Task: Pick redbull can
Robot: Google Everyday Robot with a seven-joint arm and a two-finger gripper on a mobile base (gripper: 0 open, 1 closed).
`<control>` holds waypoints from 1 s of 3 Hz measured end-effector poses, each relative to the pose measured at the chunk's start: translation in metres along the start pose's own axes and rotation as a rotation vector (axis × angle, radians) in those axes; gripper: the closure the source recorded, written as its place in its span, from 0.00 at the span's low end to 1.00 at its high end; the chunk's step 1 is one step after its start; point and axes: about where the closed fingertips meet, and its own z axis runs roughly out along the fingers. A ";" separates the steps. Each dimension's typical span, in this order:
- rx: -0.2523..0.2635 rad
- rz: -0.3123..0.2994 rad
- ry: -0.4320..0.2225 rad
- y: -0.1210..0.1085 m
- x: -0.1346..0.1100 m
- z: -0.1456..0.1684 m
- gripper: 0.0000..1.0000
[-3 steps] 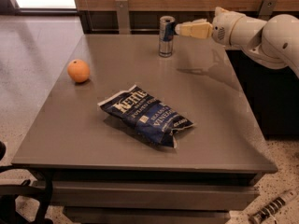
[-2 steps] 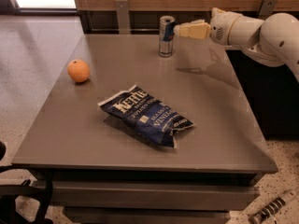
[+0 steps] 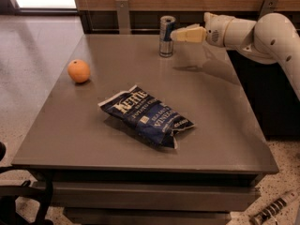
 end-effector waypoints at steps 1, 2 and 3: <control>-0.016 -0.015 0.017 0.002 0.010 0.016 0.00; -0.023 -0.026 0.015 0.001 0.021 0.037 0.00; -0.027 -0.033 -0.002 -0.002 0.027 0.054 0.00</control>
Offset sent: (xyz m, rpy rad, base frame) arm 0.0408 0.0330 -0.0405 -0.0346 -0.0172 0.0247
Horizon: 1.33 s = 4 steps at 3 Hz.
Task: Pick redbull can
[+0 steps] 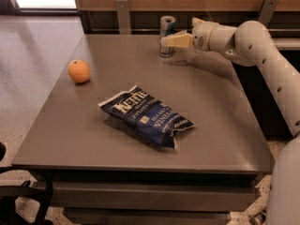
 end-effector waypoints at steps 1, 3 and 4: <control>-0.005 0.001 -0.024 -0.003 0.004 0.014 0.00; -0.014 0.003 -0.028 0.001 0.005 0.021 0.35; -0.018 0.004 -0.028 0.003 0.005 0.023 0.58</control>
Offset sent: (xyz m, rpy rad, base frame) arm 0.0117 0.0083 -0.0054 0.0201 -0.0156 0.0065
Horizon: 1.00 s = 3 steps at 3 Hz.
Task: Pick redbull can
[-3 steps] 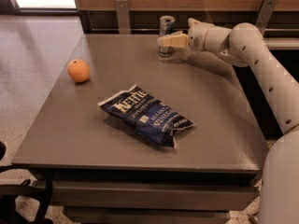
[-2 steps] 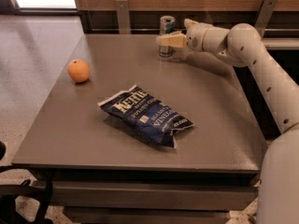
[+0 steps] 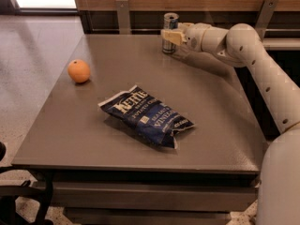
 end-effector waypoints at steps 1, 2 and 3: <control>-0.004 0.001 0.000 0.002 0.000 0.003 0.82; -0.010 0.002 0.000 0.005 0.001 0.006 1.00; -0.023 -0.001 0.004 0.006 -0.004 0.008 1.00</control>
Offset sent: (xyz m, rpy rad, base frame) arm 0.0002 0.0035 -0.0007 0.0006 0.0011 0.0045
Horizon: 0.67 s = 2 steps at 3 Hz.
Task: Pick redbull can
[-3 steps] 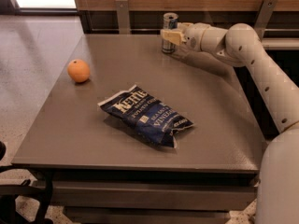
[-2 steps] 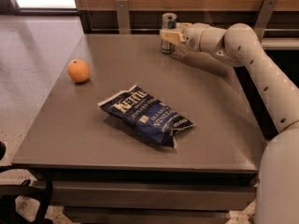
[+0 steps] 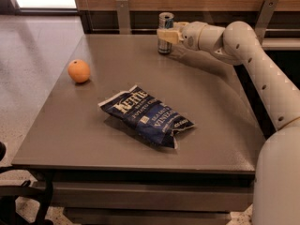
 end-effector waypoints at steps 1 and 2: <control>-0.021 -0.024 0.003 0.000 -0.014 -0.003 1.00; -0.043 -0.106 0.027 0.000 -0.056 -0.014 1.00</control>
Offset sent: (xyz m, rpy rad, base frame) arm -0.0072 -0.0194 0.0646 -0.0973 -0.0609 0.0497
